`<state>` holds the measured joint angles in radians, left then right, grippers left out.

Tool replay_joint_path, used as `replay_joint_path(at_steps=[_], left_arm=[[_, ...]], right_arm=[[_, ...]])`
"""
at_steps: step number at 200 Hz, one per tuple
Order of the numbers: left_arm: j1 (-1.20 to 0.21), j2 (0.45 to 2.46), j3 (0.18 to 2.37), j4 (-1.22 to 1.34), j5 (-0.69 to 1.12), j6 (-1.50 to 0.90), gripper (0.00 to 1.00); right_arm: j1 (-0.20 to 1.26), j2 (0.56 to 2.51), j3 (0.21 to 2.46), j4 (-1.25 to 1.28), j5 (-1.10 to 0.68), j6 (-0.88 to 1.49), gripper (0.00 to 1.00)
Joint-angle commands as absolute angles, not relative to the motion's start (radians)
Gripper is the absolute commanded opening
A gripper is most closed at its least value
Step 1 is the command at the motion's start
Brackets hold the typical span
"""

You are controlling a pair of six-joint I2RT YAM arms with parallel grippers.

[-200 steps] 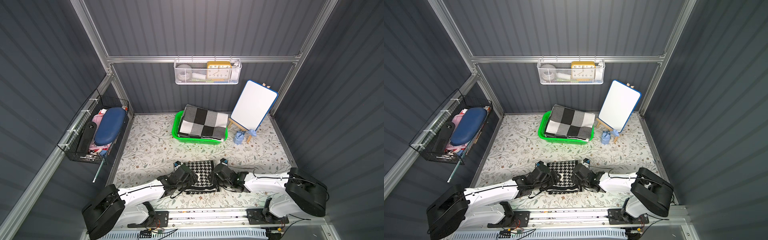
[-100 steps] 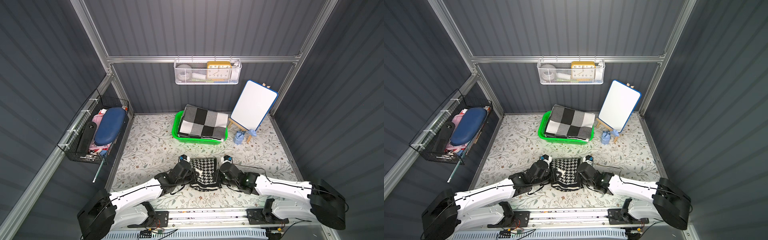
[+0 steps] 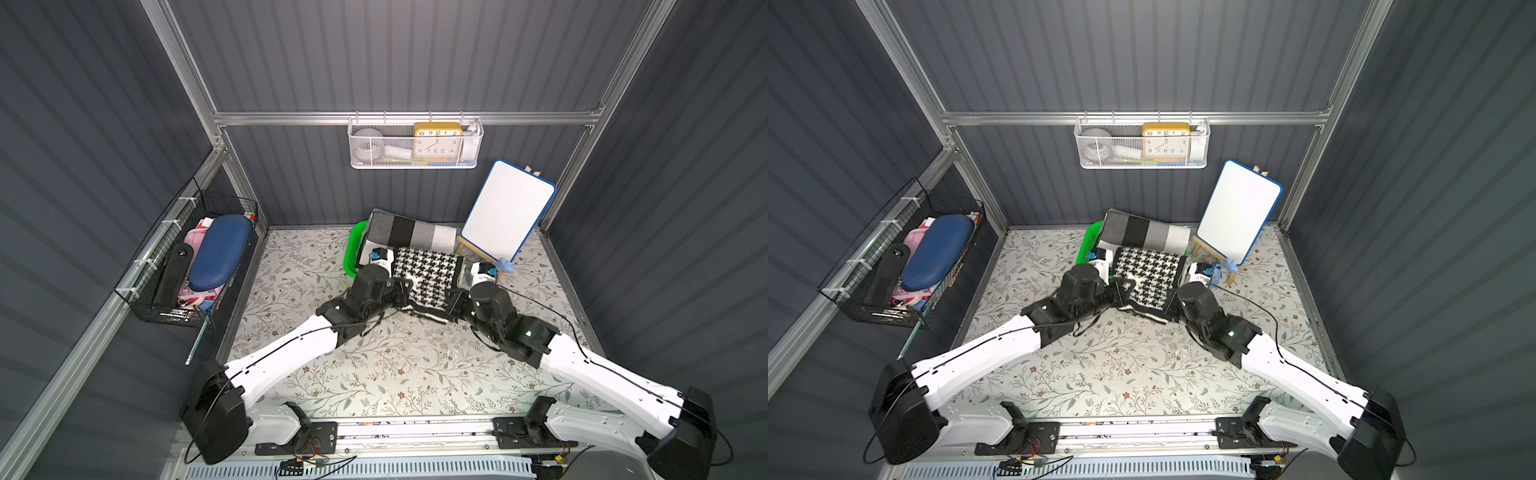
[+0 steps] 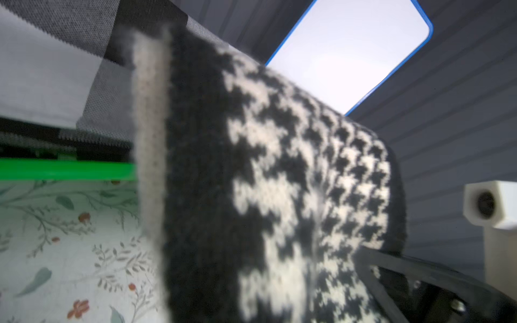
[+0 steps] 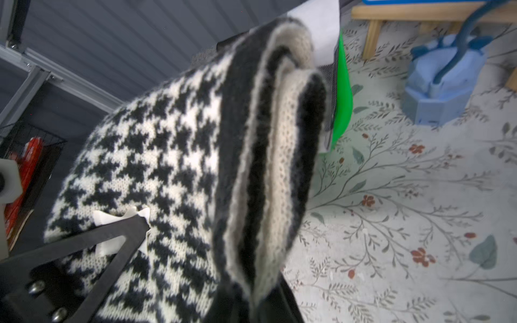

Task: Put the folded scarf in the basket
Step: Place the scarf in the basket.

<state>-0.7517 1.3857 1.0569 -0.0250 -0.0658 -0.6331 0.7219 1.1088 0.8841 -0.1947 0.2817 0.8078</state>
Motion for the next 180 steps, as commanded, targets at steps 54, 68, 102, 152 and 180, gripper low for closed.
replay_joint_path(at_steps=[54, 68, 102, 152, 180], left_arm=[[-0.485, 1.805, 1.532, 0.009, 0.098, -0.455, 0.0], [-0.464, 1.87, 1.606, -0.016, 0.109, -0.447, 0.0], [-0.424, 1.996, 1.725, -0.059, 0.144, -0.434, 0.01], [-0.401, 2.08, 1.81, -0.092, 0.176, -0.408, 0.45], [-0.399, 2.1, 1.898, -0.158, 0.157, -0.396, 0.99]], right_arm=[[0.528, 1.534, 1.303, -0.315, 0.092, 0.588, 0.0], [0.516, 1.612, 1.387, -0.351, 0.083, 0.57, 0.0], [0.493, 1.759, 1.509, -0.37, 0.044, 0.571, 0.0], [0.465, 1.87, 1.617, -0.394, 0.014, 0.569, 0.01], [0.447, 1.88, 1.68, -0.447, 0.024, 0.568, 0.6]])
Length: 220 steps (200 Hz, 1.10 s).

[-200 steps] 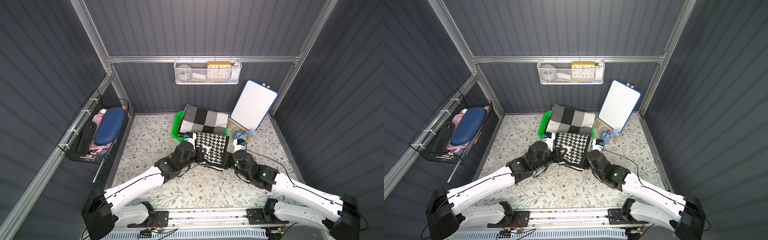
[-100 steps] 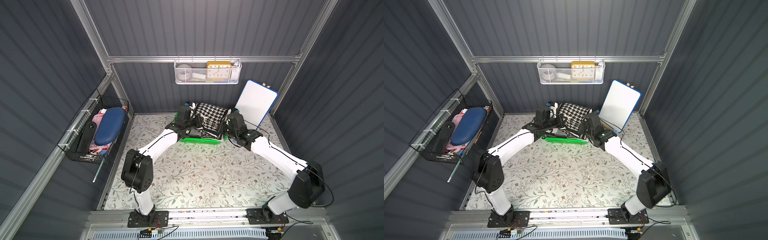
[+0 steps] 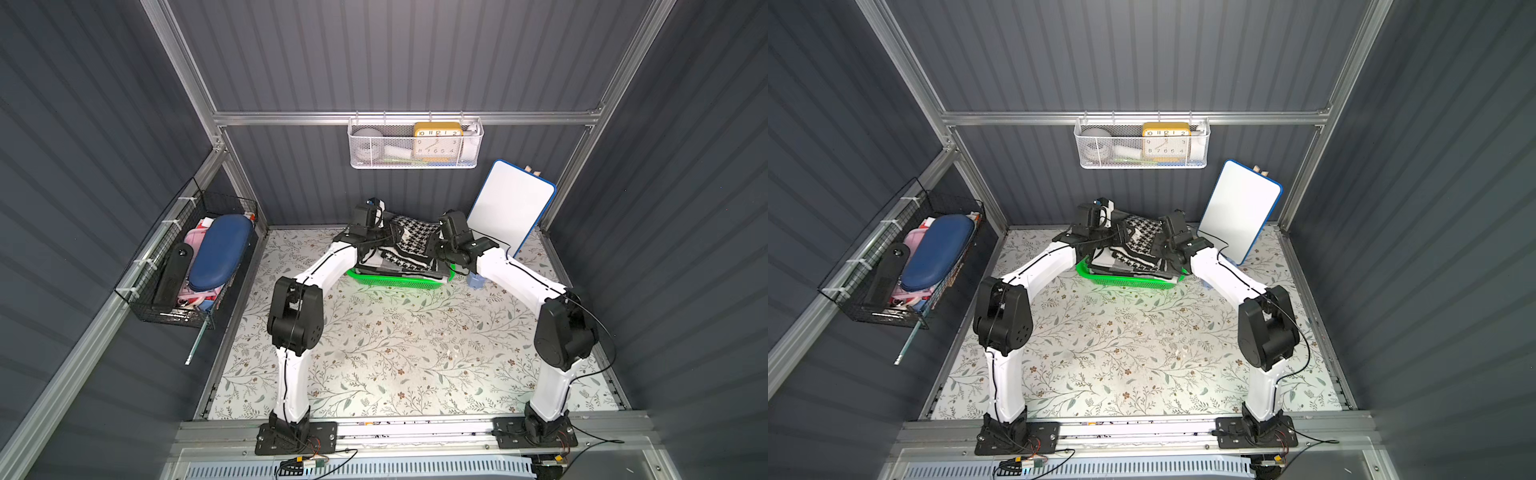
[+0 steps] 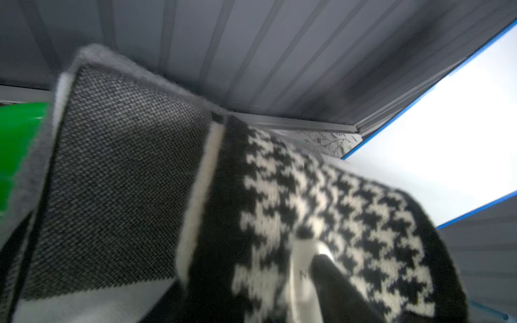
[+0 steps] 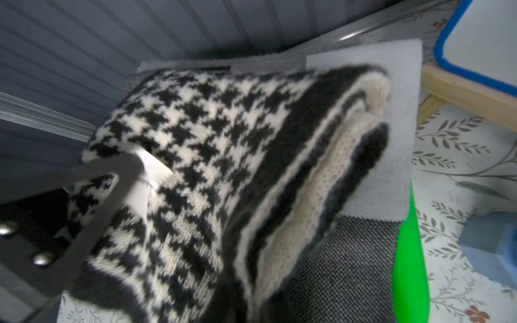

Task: Put the folded scarf in the basket
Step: Place the scarf in the basket, then reset both arms

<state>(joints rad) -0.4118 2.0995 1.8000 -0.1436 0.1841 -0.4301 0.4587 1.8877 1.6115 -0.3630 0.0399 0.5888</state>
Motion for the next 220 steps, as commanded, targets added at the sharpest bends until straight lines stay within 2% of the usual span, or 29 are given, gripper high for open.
replay_joint_path(at_steps=[1, 4, 8, 15, 40, 72, 100, 137, 164, 179, 198, 220], left_arm=[[-0.399, 2.099, 1.901, -0.16, 0.157, -0.396, 0.99], [-0.398, 2.098, 1.907, -0.167, 0.157, -0.392, 0.99], [-0.399, 2.094, 1.911, -0.173, 0.154, -0.391, 0.99], [-0.399, 2.075, 1.909, -0.175, 0.145, -0.393, 0.99], [-0.399, 1.969, 1.844, -0.159, 0.124, -0.384, 0.99], [-0.399, 1.738, 1.65, -0.144, 0.148, -0.381, 0.99], [-0.399, 1.507, 1.433, -0.138, 0.192, -0.353, 0.99], [-0.399, 1.313, 1.22, -0.133, 0.151, -0.332, 0.99], [-0.398, 1.184, 1.063, -0.082, 0.048, -0.328, 0.99], [-0.399, 1.134, 0.99, -0.057, -0.022, -0.306, 0.99], [-0.398, 1.104, 0.916, -0.023, -0.073, -0.231, 0.99], [-0.399, 1.114, 0.815, 0.025, -0.25, -0.206, 0.99]], right_arm=[[0.447, 1.88, 1.68, -0.447, 0.024, 0.568, 0.6], [0.448, 1.876, 1.688, -0.449, 0.031, 0.562, 0.6], [0.446, 1.87, 1.696, -0.472, 0.041, 0.552, 0.67], [0.448, 1.853, 1.701, -0.49, 0.051, 0.54, 0.7], [0.448, 1.734, 1.643, -0.475, 0.065, 0.512, 0.78], [0.451, 1.489, 1.466, -0.41, -0.013, 0.522, 0.8], [0.453, 1.204, 1.247, -0.328, 0.006, 0.542, 0.82], [0.453, 0.822, 0.991, -0.304, 0.172, 0.46, 0.85], [0.454, 0.584, 0.82, -0.31, 0.376, 0.378, 0.9], [0.453, 0.476, 0.729, -0.304, 0.487, 0.328, 0.99], [0.453, 0.368, 0.611, -0.276, 0.597, 0.257, 0.99], [0.453, 0.291, 0.463, -0.197, 0.629, 0.169, 0.99]])
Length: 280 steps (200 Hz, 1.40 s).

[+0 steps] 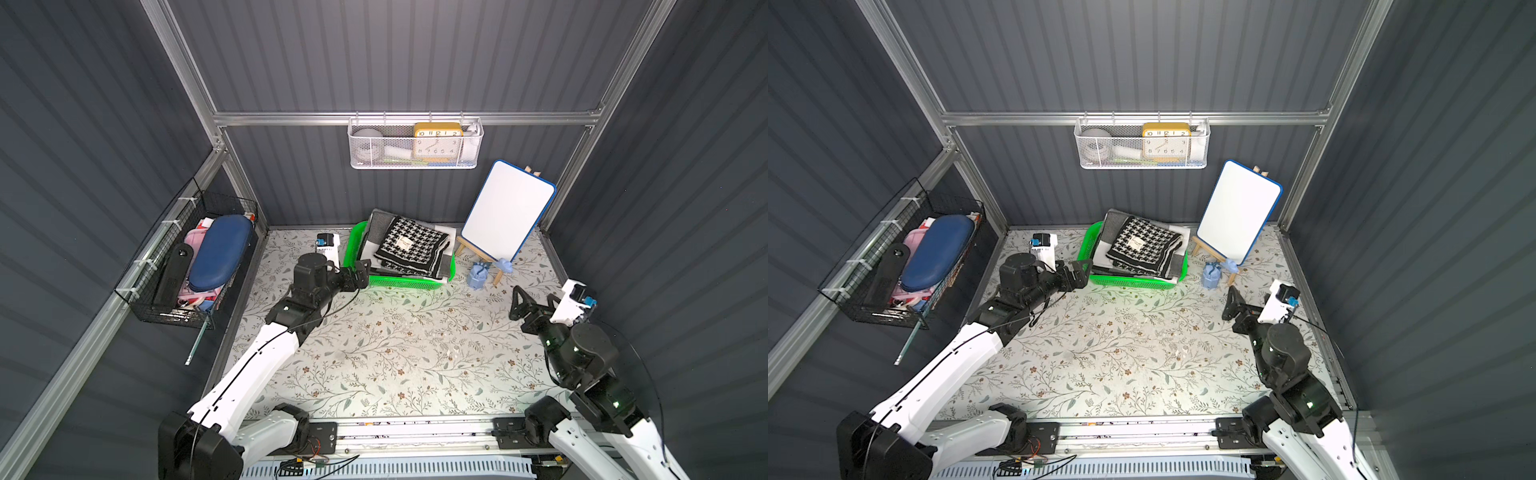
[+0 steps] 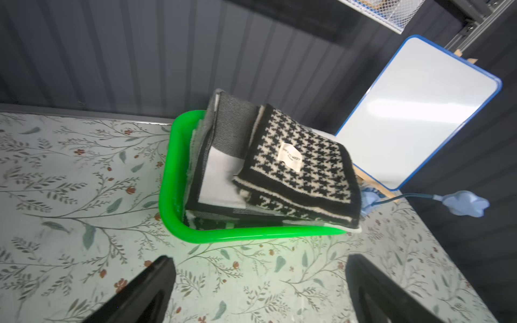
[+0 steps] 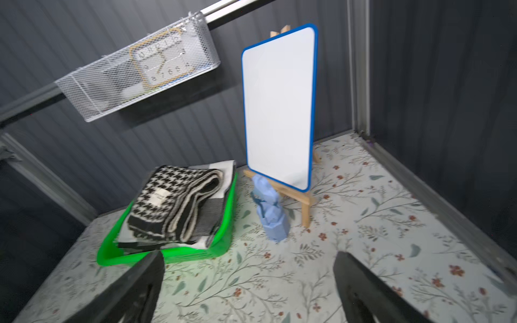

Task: Put the folded scarf in the basket
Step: Reset both arms

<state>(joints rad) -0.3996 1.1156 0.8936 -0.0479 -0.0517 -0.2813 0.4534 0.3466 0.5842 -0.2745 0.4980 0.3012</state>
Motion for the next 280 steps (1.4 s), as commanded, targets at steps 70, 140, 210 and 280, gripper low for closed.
replay_joint_path(at_steps=[70, 140, 210, 280], left_arm=[[-0.325, 1.268, 0.65, 0.189, -0.414, -0.119, 1.0], [-0.165, 1.37, 0.532, 0.387, -0.326, -0.092, 0.99], [-0.102, 1.445, 0.419, 0.684, -0.335, -0.094, 0.99], [-0.032, 1.524, 0.386, 0.985, -0.077, -0.025, 0.99]], right_arm=[[0.438, 0.503, 0.152, 0.329, 0.748, 0.076, 0.99], [0.255, 0.854, 0.155, 0.513, 0.596, 0.085, 0.98], [0.058, 1.054, 0.236, 0.59, 0.416, 0.131, 0.99], [0.047, 1.186, 0.297, 0.65, 0.255, 0.115, 0.99]])
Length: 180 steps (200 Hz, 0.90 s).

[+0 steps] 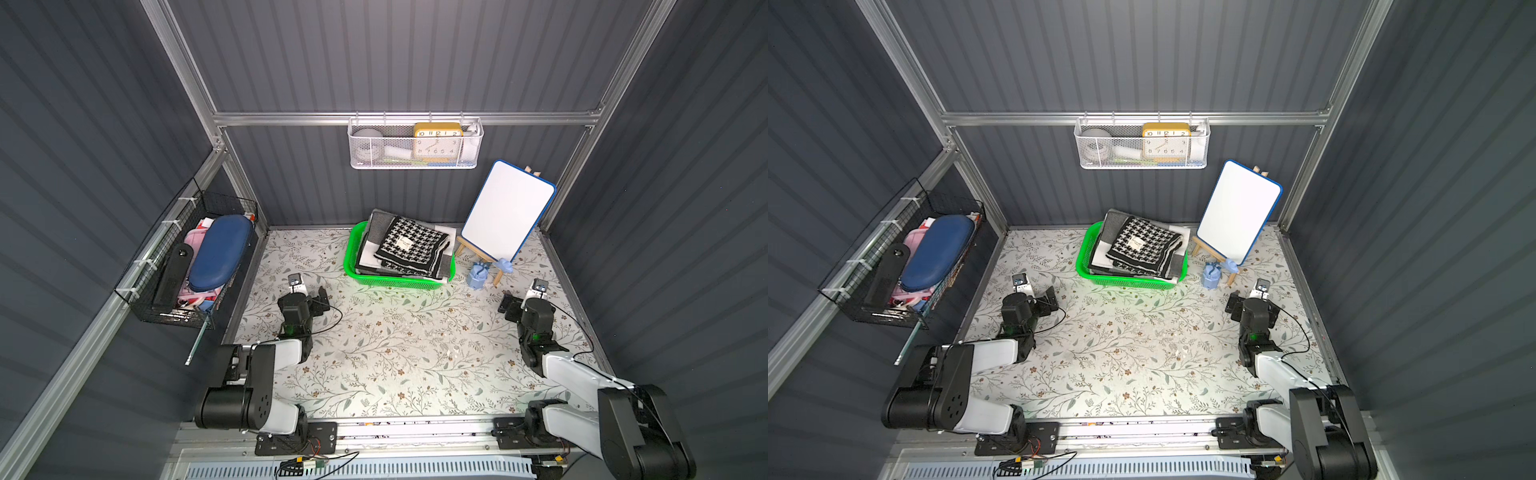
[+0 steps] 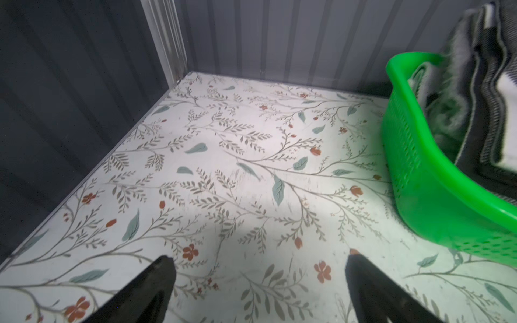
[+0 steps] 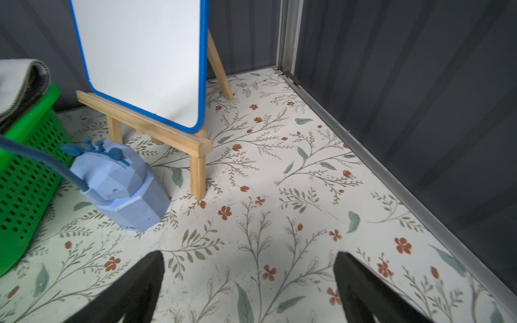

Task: Put the folded scarf in the basket
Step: Reset both arms

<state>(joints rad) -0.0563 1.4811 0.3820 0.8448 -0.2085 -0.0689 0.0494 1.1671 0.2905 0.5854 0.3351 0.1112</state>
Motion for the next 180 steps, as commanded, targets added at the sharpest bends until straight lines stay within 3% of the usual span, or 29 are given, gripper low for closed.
replay_joint_path(at_steps=[1, 21, 51, 84, 126, 152, 180], left_arm=[[-0.03, 1.525, 0.389, 0.982, -0.075, -0.023, 0.99], [-0.006, 1.561, 0.425, 0.961, -0.023, -0.004, 0.99], [0.03, 1.623, 0.361, 1.175, 0.076, 0.018, 0.99], [0.03, 1.689, 0.354, 1.246, 0.135, 0.041, 0.99], [0.03, 1.692, 0.367, 1.22, 0.119, 0.044, 0.99], [0.029, 1.693, 0.365, 1.224, 0.122, 0.047, 0.99], [0.028, 1.695, 0.371, 1.215, 0.129, 0.057, 0.99]], right_arm=[[0.047, 1.187, 0.296, 0.655, 0.25, 0.117, 0.99], [0.047, 1.206, 0.296, 0.699, 0.196, 0.117, 0.99], [0.046, 1.271, 0.325, 0.712, 0.205, 0.088, 0.99], [0.047, 1.345, 0.37, 0.717, 0.18, 0.034, 0.99], [0.039, 1.586, 0.328, 1.089, 0.186, 0.011, 0.99], [0.033, 1.522, 0.407, 0.821, 0.236, 0.06, 0.99], [0.02, 1.549, 0.385, 0.916, 0.228, 0.06, 0.99]])
